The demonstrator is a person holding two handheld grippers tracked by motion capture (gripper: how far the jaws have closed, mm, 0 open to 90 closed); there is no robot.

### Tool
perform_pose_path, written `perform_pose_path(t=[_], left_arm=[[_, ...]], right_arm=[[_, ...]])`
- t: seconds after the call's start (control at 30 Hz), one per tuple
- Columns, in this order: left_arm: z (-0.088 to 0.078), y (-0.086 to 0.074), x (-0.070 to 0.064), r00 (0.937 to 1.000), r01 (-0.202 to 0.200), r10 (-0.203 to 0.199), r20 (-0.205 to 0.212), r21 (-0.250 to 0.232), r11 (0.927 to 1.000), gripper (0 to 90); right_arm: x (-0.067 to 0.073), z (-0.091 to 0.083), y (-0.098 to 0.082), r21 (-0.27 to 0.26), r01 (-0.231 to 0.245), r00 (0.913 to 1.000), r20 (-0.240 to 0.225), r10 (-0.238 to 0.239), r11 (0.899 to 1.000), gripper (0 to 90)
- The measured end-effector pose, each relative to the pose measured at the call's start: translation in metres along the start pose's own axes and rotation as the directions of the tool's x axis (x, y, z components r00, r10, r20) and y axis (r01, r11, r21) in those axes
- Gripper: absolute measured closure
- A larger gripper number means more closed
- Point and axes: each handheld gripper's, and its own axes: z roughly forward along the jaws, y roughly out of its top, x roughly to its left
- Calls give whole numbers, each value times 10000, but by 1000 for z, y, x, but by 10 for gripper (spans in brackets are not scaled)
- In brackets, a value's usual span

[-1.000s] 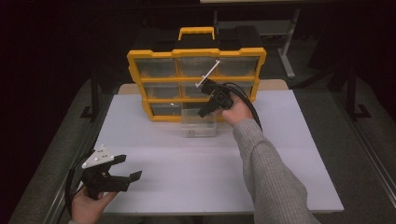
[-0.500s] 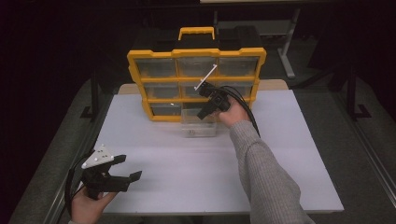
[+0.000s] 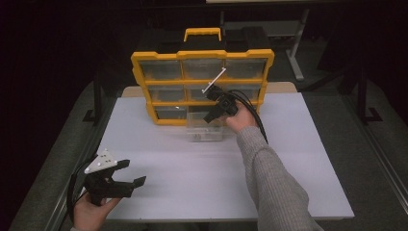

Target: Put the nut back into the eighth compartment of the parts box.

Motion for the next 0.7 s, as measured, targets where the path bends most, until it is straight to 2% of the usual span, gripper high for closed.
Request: perform_pose_path(t=[0.2,0.6,0.7], left_arm=[[0,0,-1,10000,-48,48,-15,-11,10000,166],[3,0,-2,10000,-11,11,56,4,10000,166],[4,0,-1,9999,-146,145,44,88,9999,166]], right_arm=[[2,-16,-8,-195,12,10000,7,-12,9998,642],[3,-47,-41,-784,-279,9994,-220,263,9965,581],[4,-53,-48,-912,-221,9996,-202,204,9956,564]])
